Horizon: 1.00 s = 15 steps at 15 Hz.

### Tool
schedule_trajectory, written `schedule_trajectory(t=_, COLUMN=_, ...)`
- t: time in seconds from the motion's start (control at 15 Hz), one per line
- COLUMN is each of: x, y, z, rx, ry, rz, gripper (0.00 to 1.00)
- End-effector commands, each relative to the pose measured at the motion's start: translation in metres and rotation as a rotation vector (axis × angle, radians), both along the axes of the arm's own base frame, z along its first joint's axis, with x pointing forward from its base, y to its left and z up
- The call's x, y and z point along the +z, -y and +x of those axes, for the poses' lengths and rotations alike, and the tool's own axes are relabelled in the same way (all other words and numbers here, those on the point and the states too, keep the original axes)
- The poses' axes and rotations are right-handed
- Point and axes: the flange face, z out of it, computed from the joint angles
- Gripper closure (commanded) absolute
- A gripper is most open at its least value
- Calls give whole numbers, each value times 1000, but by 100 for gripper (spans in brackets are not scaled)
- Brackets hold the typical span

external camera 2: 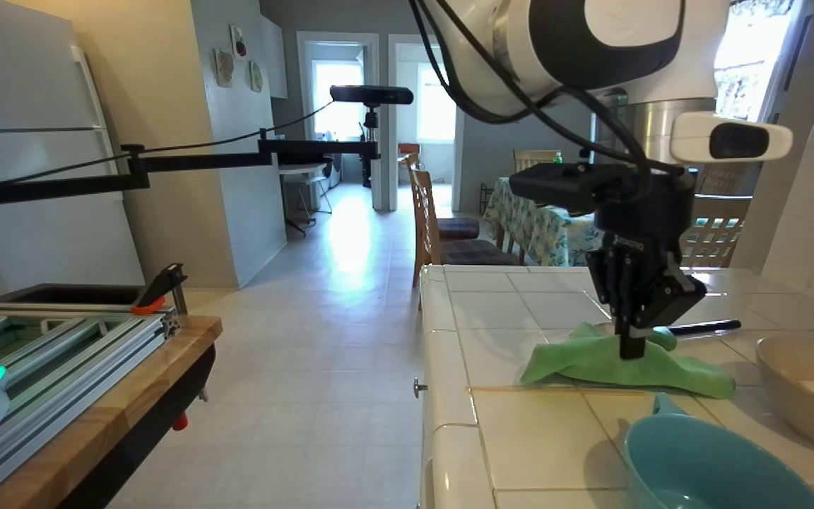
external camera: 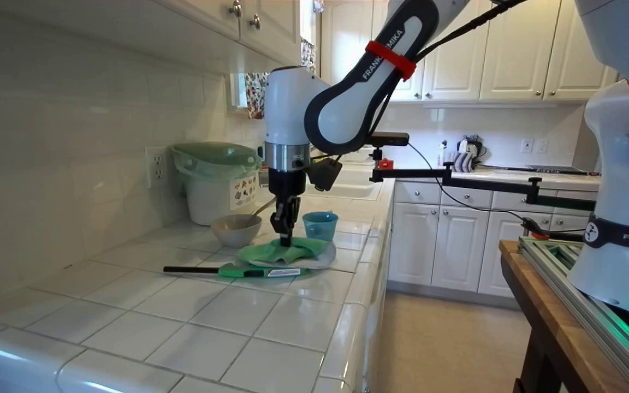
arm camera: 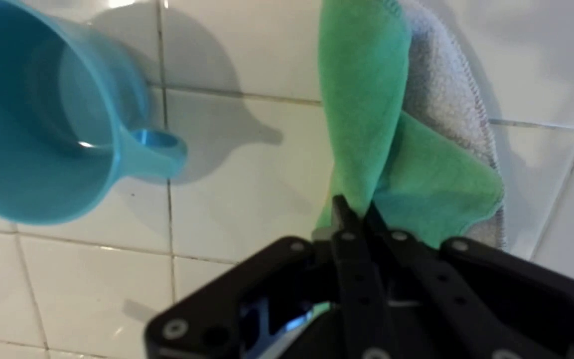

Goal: Use the towel to wipe the green object

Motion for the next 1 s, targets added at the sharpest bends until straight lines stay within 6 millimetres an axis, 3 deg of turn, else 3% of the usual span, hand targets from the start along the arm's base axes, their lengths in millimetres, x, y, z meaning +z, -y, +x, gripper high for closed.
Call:
schedule_trajectory(t=0.0, x=9, y=-8, z=-6, rx=17, ry=4, rz=4, gripper=99)
schedule_trajectory(t=0.4, x=1, y=-32, z=20, rx=74, ry=24, rz=28, gripper=99)
schedule_trajectory(t=0.93, x=-17, y=-29, z=62, rx=82, ry=39, rz=35, gripper=99)
